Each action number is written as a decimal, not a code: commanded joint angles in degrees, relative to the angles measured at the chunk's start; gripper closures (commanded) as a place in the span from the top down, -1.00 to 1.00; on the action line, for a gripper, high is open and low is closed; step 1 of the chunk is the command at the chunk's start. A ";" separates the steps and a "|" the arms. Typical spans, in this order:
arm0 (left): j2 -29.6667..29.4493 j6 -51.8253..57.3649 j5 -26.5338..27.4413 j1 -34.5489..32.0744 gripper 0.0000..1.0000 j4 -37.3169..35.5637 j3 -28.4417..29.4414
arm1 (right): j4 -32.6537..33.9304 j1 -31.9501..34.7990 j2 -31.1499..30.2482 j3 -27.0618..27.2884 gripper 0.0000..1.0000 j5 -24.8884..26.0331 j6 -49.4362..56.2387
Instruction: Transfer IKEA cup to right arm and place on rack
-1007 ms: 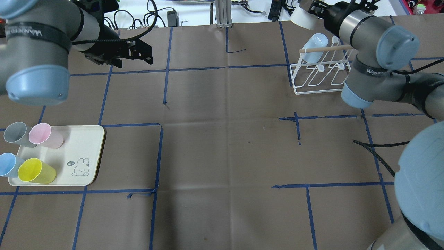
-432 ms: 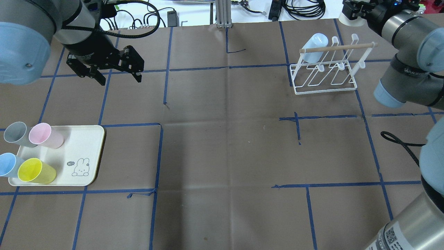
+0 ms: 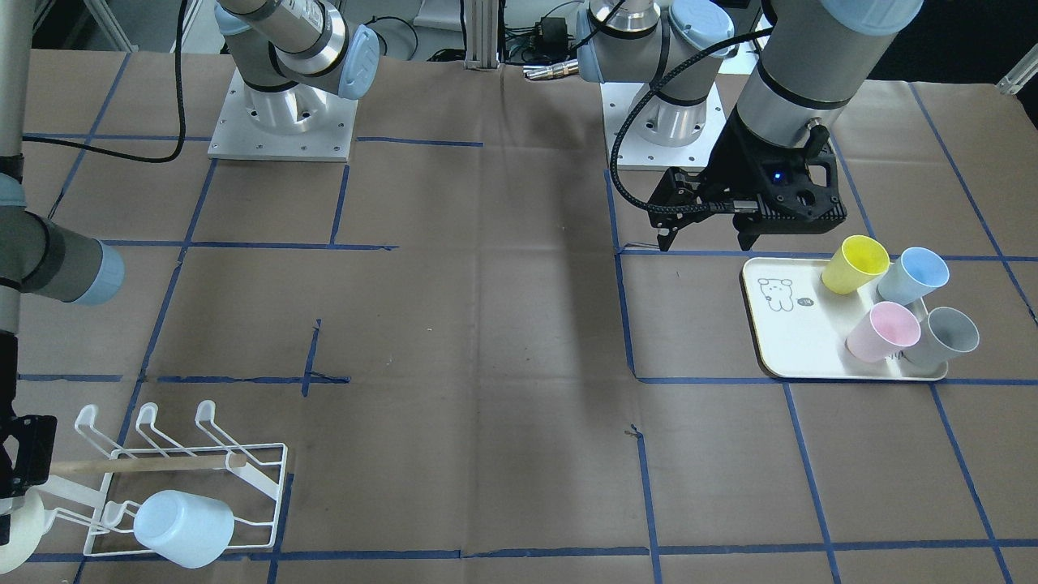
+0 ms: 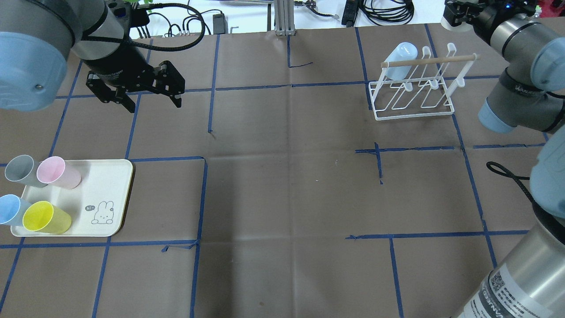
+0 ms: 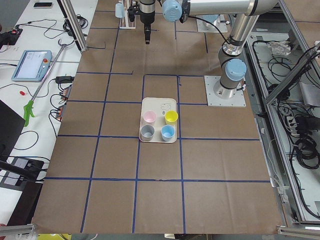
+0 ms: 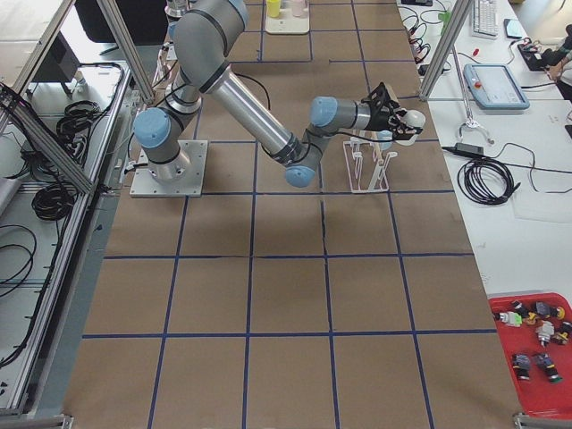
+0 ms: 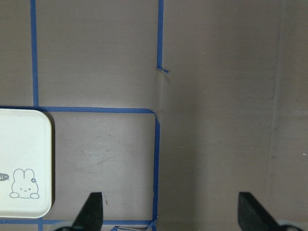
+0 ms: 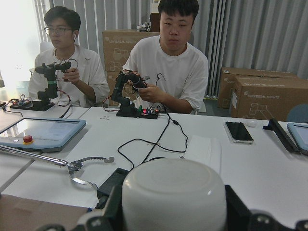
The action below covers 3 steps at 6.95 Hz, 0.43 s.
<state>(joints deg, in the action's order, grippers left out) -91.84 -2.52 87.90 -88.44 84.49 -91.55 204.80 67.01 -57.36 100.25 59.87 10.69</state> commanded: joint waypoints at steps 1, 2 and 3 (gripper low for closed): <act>-0.36 -1.26 3.30 -0.58 0.99 -0.28 0.41 | 0.42 -0.66 1.98 -0.24 -0.38 -0.11 0.12; -0.45 -1.17 3.68 -0.94 0.99 -0.46 0.23 | 0.42 -0.66 2.08 0.64 -0.38 -0.02 0.12; -0.45 -1.00 3.42 -0.94 0.99 -0.55 0.14 | 0.68 -0.66 2.08 1.60 -0.39 -0.02 0.12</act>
<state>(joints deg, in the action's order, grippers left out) -92.22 -3.64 91.04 -89.22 84.10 -91.31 205.28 66.40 -55.42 100.81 59.83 10.81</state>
